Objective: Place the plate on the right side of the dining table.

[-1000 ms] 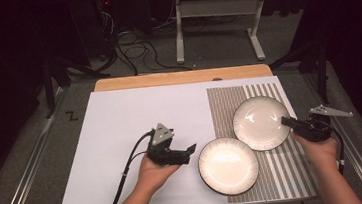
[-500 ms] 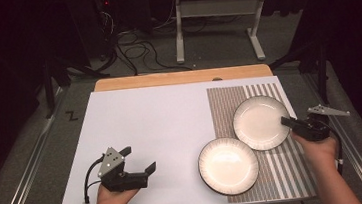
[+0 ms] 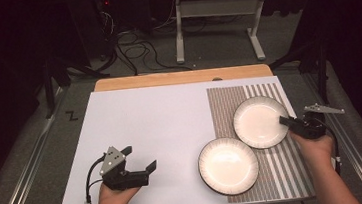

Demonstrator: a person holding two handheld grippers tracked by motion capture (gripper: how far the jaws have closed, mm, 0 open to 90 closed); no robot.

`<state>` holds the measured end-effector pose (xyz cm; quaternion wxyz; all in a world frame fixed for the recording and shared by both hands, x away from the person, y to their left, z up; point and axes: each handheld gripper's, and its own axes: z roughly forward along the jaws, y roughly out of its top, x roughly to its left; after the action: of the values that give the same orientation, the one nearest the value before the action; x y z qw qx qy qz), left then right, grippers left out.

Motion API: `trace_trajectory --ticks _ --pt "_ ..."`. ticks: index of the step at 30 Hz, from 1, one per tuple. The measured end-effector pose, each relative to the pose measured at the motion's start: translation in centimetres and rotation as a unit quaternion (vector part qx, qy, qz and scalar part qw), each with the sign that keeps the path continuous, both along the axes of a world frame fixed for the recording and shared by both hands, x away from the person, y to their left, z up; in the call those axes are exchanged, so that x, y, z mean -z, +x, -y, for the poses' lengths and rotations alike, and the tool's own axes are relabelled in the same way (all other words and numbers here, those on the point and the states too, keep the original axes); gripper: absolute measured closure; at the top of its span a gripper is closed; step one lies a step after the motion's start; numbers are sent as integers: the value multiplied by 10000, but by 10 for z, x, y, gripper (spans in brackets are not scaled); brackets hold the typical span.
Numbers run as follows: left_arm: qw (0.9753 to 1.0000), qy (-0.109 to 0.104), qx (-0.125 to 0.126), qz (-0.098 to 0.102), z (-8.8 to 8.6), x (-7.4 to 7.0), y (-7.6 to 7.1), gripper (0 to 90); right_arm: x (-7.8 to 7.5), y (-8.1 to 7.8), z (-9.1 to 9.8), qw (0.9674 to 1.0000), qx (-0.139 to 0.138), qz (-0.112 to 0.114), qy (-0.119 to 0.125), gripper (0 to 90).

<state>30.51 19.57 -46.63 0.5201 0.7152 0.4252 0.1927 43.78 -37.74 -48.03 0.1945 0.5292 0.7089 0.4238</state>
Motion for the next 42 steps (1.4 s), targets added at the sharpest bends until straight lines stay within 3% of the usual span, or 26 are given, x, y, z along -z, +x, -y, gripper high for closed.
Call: trace_trajectory --ticks 10,25,29,31,32,37,42 --pt "10000 -80 14 -12 -2 1 -1 17 9 8 1 9995 207 -227 86 743" --pt "9999 -168 8 -15 -1 1 2 21 16 -2 7 9972 311 -604 313 730" --pt "9998 -203 5 -26 -2 1 3 22 20 -2 -1 9972 236 -702 119 708" --pt "9998 -218 -2 -34 -2 1 3 23 21 -2 -5 9976 273 -610 -199 719" --pt "9998 -212 0 -35 -3 1 3 23 21 -2 -5 9975 274 -605 -241 719" --pt "9998 -216 -8 -49 -3 2 3 24 20 -3 -6 9974 267 -597 -310 709" --pt "9999 -128 -29 -45 -3 3 4 24 16 -7 -2 9978 312 -500 -300 621"
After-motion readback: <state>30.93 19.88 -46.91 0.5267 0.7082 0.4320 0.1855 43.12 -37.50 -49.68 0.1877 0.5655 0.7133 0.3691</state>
